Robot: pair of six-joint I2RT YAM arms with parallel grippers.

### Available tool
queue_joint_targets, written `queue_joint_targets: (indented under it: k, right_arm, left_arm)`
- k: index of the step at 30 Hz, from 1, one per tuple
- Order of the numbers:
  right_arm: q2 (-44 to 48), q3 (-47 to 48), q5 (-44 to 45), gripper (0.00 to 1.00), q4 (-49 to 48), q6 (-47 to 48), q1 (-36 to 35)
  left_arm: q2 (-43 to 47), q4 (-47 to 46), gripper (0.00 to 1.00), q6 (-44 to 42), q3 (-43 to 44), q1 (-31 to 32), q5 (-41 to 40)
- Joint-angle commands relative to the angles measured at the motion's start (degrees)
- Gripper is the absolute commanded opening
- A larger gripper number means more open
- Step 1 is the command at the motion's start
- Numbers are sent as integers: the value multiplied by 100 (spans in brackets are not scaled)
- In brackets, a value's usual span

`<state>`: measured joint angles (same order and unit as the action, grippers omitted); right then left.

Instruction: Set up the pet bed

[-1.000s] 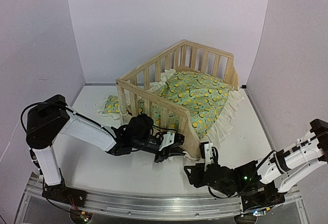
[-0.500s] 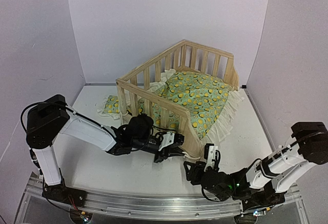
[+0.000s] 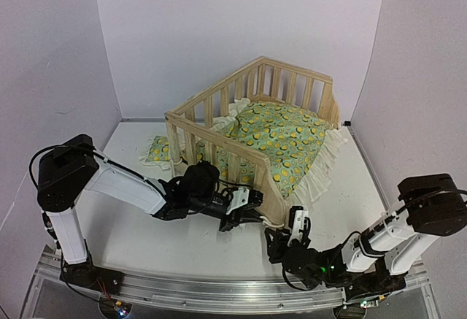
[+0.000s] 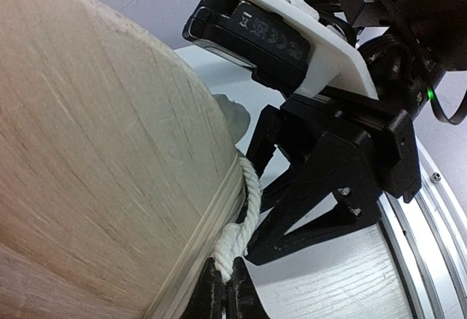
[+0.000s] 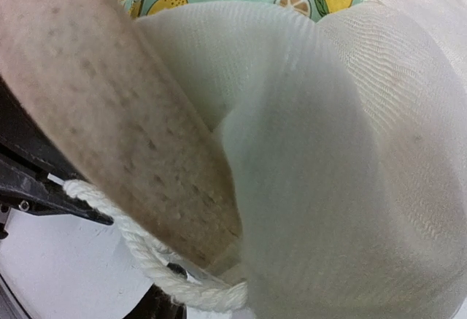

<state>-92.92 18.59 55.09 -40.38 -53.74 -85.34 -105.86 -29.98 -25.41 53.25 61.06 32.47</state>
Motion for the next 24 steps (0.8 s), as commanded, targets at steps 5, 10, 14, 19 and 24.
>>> queue_joint_targets:
  k: [5,10,14,19,24]
  right_arm:
    - [-182,484,173,21,-884,561,38]
    - [-309,532,-27,36,-1336,1003,78]
    - [-388,473,-166,25,-1633,1168,95]
    - [-447,420,-582,0,-2089,1492,133]
    - [-351,234,-971,0,-2386,1702,127]
  left_arm:
    - [40,-75,0,81,272,-41,137]
    - [15,-65,0,77,285,-41,155]
    - [34,-47,0,71,249,-41,159]
    - [111,-36,0,71,192,-50,125]
    - [243,-17,0,126,129,-59,102]
